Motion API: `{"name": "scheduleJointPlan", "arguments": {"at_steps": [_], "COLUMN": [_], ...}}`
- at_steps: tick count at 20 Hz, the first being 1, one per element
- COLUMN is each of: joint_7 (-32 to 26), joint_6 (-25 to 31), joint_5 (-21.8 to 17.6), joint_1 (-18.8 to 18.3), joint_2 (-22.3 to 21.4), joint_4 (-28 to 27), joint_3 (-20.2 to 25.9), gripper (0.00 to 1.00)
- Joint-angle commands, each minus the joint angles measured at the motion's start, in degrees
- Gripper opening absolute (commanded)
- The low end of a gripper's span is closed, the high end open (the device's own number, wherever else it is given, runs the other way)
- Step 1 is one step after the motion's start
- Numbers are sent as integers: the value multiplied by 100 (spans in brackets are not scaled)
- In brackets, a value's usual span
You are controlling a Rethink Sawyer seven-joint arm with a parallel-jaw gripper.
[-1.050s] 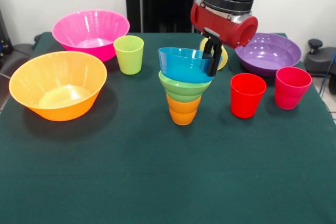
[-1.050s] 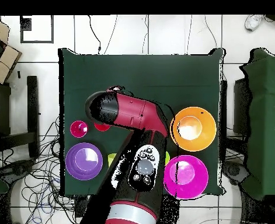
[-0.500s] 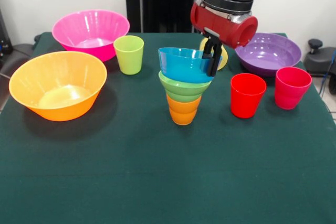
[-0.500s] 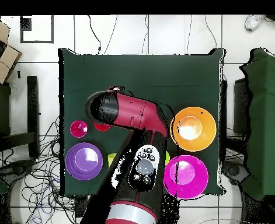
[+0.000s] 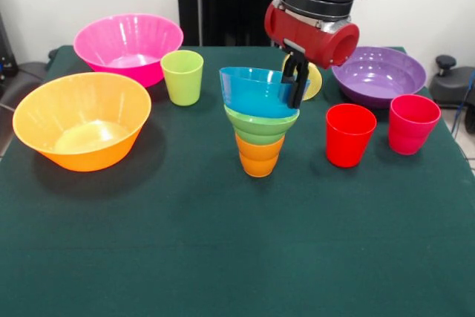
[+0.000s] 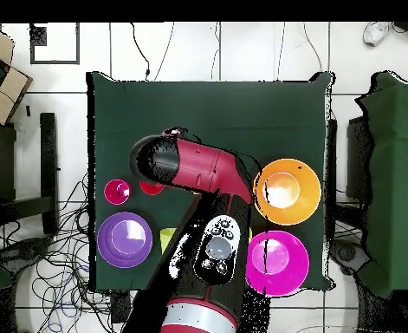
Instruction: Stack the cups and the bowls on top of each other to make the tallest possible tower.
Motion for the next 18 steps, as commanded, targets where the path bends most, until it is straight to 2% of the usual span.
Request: {"name": "scheduleJointPlan", "arguments": {"at_steps": [1, 18], "joint_7": [226, 316], "joint_6": [444, 468], "joint_5": [-76, 39], "joint_1": [-191, -268], "joint_2": [234, 194], "joint_4": [249, 404], "joint_3": [577, 784], "gripper": [0, 0]}}
